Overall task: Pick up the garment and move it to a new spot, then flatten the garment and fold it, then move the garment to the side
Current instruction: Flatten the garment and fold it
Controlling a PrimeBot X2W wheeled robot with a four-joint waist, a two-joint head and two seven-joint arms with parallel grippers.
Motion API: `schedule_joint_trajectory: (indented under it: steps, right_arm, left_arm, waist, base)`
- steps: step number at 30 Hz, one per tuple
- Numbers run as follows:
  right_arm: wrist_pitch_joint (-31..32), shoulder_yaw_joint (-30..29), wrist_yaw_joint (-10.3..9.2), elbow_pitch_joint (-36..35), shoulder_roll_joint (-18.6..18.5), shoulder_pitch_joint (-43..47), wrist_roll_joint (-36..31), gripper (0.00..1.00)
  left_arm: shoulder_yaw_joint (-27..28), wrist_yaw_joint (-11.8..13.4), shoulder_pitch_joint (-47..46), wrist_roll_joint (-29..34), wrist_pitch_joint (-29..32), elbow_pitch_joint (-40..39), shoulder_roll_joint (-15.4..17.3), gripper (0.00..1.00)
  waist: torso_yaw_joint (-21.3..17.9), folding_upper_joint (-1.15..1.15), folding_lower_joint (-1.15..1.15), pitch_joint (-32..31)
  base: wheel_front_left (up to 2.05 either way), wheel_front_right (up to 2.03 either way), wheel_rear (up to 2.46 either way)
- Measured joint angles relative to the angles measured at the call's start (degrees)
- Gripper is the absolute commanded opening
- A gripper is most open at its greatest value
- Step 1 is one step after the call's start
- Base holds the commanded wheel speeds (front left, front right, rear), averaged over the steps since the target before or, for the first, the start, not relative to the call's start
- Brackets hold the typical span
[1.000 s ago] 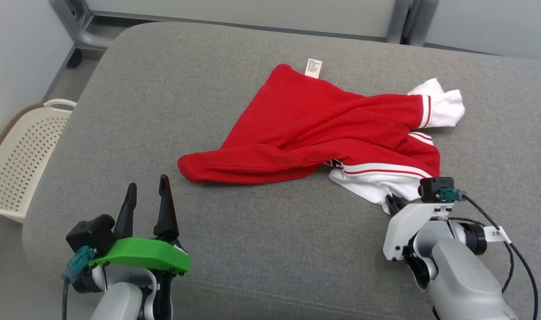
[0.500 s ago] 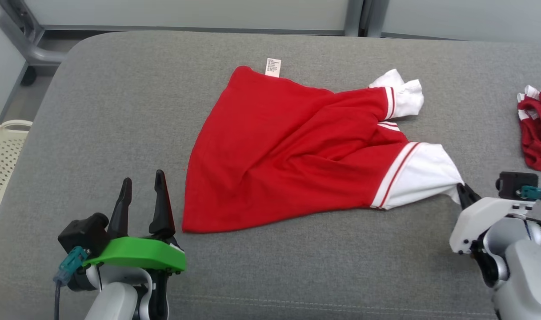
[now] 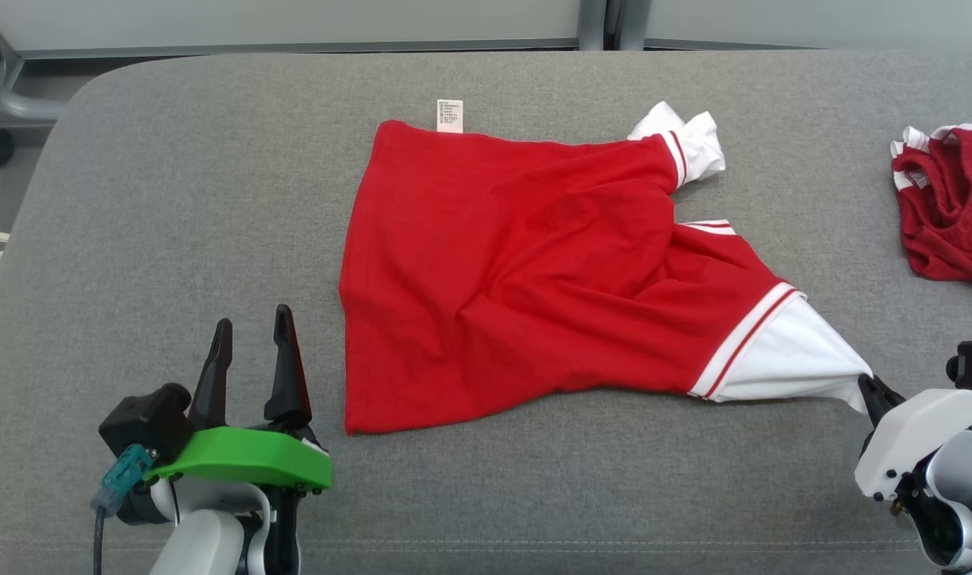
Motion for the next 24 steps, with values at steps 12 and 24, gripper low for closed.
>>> schedule_joint_trajectory:
  steps: [12, 24]
  right_arm:
    - [-5.09, -2.99, 0.0, 4.1, 4.31, 1.54, -1.74, 1.0]
    - [-9.48, -2.85, -0.01, 1.98, 3.98, 5.65, -2.88, 1.0]
  left_arm:
    - [-1.31, -0.01, -0.05, 0.0, 0.42, 0.29, 0.09, 1.0]
    - [-3.75, 0.08, 0.95, 1.29, 0.99, -1.25, 0.52, 1.0]
  waist:
    - [-1.05, 0.0, 0.0, 0.39]
    - [-2.88, 0.0, 0.0, 0.24]
  base:
    - [0.0, 0.0, 0.0]
    - [0.0, 0.0, 0.0]
